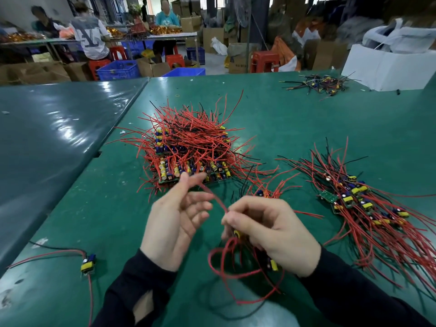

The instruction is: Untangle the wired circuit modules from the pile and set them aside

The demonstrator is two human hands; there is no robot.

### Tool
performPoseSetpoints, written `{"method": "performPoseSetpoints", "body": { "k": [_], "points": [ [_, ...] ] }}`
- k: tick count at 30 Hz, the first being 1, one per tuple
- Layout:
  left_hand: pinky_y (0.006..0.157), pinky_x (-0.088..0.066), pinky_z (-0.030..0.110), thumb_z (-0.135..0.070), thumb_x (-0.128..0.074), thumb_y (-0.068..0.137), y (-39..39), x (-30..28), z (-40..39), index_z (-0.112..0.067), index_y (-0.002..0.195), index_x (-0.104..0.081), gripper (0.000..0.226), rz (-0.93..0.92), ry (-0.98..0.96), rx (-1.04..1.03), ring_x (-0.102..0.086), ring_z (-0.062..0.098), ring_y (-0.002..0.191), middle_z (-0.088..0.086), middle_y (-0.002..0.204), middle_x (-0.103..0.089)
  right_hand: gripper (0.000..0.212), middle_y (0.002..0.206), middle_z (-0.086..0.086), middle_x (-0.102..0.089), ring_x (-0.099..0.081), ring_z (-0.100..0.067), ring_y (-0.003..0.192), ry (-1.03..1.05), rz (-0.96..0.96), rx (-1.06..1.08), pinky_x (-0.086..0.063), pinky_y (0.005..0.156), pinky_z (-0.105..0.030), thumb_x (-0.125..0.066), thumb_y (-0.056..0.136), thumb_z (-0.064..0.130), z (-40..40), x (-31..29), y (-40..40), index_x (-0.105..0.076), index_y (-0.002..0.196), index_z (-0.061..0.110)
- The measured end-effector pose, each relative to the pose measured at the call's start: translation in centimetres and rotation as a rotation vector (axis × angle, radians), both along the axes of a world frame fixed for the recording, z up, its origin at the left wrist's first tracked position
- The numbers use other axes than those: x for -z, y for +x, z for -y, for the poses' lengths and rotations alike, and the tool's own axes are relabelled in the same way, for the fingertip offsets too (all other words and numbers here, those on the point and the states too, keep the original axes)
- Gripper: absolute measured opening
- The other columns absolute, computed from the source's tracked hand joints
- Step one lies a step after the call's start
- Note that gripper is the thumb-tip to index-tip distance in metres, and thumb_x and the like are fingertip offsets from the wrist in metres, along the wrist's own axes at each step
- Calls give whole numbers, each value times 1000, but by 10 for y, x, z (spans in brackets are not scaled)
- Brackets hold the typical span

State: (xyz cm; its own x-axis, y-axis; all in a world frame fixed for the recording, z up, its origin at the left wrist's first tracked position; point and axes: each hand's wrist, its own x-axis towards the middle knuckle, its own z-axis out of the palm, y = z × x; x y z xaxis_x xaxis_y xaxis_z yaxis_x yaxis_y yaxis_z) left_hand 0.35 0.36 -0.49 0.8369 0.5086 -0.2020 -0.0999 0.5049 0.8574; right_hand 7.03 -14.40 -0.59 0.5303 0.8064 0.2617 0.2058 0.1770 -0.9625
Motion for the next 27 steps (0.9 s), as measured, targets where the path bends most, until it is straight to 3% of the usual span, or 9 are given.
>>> {"method": "performPoseSetpoints", "body": {
  "k": [2,4,6,8,13,17,20,23,27],
  "points": [
    [44,-50,19,-48,-57,74,0,1,7,-5,91,-66,47,-149,17,196,-61,12,49,7,63,-63,7,71,0,-67,-56,-3,61,75,-61,108,-45,55,-15,-67,82,17,1,1,6,-65,80,10],
    [45,-50,21,-53,-63,65,-4,0,11,-10,74,-68,44,-237,54,416,-62,15,49,8,63,-62,6,74,1,-68,-59,-7,67,106,-39,179,-49,64,-19,-69,74,19,2,0,11,-68,77,14],
    [48,-52,22,-50,-64,64,-7,-1,11,-10,67,-72,40,-237,77,587,-65,17,52,9,63,-65,5,75,0,-71,-62,-7,68,124,-9,216,-50,67,-18,-71,71,18,4,-2,14,-71,75,15],
    [50,-53,21,-39,-65,68,-9,-2,10,-8,71,-75,33,-206,74,660,-67,16,55,9,65,-68,4,74,-1,-73,-65,-5,68,117,26,236,-50,67,-16,-73,69,17,5,-2,15,-73,73,16],
    [48,-50,19,-10,-79,68,-11,-2,11,-7,72,-76,5,-199,153,672,-67,17,55,9,64,-68,8,69,-1,-72,-62,-4,61,84,-5,262,-50,60,-16,-74,67,22,4,-4,11,-74,68,15],
    [49,-50,19,-6,-74,69,-11,-2,20,-9,67,-73,3,-153,304,609,-68,21,55,13,63,-68,17,56,0,-65,-54,-5,49,37,-25,335,-44,47,-17,-74,64,29,4,-7,11,-72,64,12],
    [52,-52,20,7,-62,79,-7,1,25,-6,65,-66,20,-59,413,519,-65,19,52,16,63,-69,17,51,-1,-62,-52,-9,42,37,-175,366,-42,39,-18,-74,63,26,4,-9,12,-67,61,11],
    [58,-51,25,5,-59,85,-6,5,30,4,77,-58,8,30,559,480,-61,23,57,15,66,-68,19,49,-1,-58,-51,-10,39,31,-317,401,-41,37,-17,-73,62,25,4,-8,16,-64,61,8],
    [53,-51,30,-11,-64,85,-7,2,31,0,79,-55,15,93,519,489,-61,24,49,10,62,-63,21,62,-5,-60,-54,-10,50,62,-425,289,-48,48,-18,-77,57,30,5,-7,21,-70,65,12]
  ]
}}
